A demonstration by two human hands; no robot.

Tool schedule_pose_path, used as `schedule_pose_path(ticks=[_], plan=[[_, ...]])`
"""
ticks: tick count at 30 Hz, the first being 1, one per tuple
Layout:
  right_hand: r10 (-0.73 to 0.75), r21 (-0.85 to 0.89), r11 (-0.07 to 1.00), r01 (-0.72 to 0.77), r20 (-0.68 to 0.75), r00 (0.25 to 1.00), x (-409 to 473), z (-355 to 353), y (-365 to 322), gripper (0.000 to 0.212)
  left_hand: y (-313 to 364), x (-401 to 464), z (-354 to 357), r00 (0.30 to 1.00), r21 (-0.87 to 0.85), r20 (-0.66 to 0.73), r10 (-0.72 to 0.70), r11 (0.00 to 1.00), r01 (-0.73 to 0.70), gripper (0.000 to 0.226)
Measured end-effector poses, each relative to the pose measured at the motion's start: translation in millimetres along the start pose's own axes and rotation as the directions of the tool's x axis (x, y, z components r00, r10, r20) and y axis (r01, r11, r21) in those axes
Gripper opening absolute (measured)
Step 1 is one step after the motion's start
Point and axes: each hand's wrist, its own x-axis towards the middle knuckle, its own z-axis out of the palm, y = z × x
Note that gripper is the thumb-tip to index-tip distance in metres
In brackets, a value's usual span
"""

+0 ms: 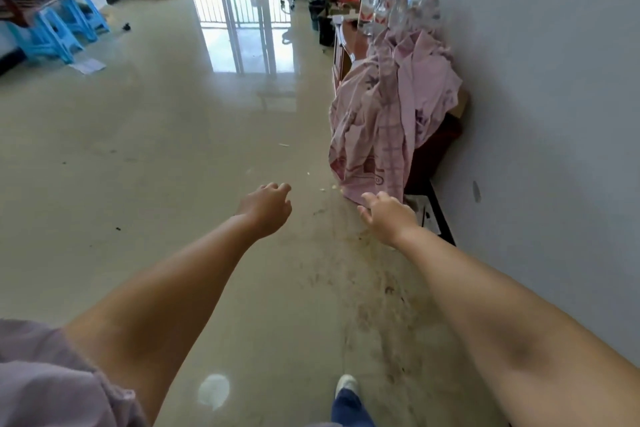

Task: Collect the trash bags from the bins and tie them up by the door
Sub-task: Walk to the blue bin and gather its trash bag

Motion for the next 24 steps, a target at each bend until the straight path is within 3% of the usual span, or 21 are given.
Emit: schedule_pose_path(ticks=[6, 11, 24], plan=[[-0.064, -0.038, 0.997, 0.065, 0.048, 0.997, 142.2, -28.1, -0.7, 0.043, -19.7, 120.7, -19.1, 0.999, -0.07, -0.022, -0.044, 0.997, 0.042, 0.042], [-0.135, -0.069, 0.988, 0.141, 0.075, 0.988, 279.8, -36.7, -33.8, 0.041, -75.1, 232.8, -29.3, 0.995, -0.102, -0.001, -0.104, 0.989, 0.103, 0.045], [-0.126, -0.02, 0.992, 0.127, 0.05, 0.991, 613.4, -81.0, -125.2, 0.041, -224.0, 547.1, -87.7, 0.996, -0.075, 0.07, -0.048, 0.996, 0.053, 0.047]])
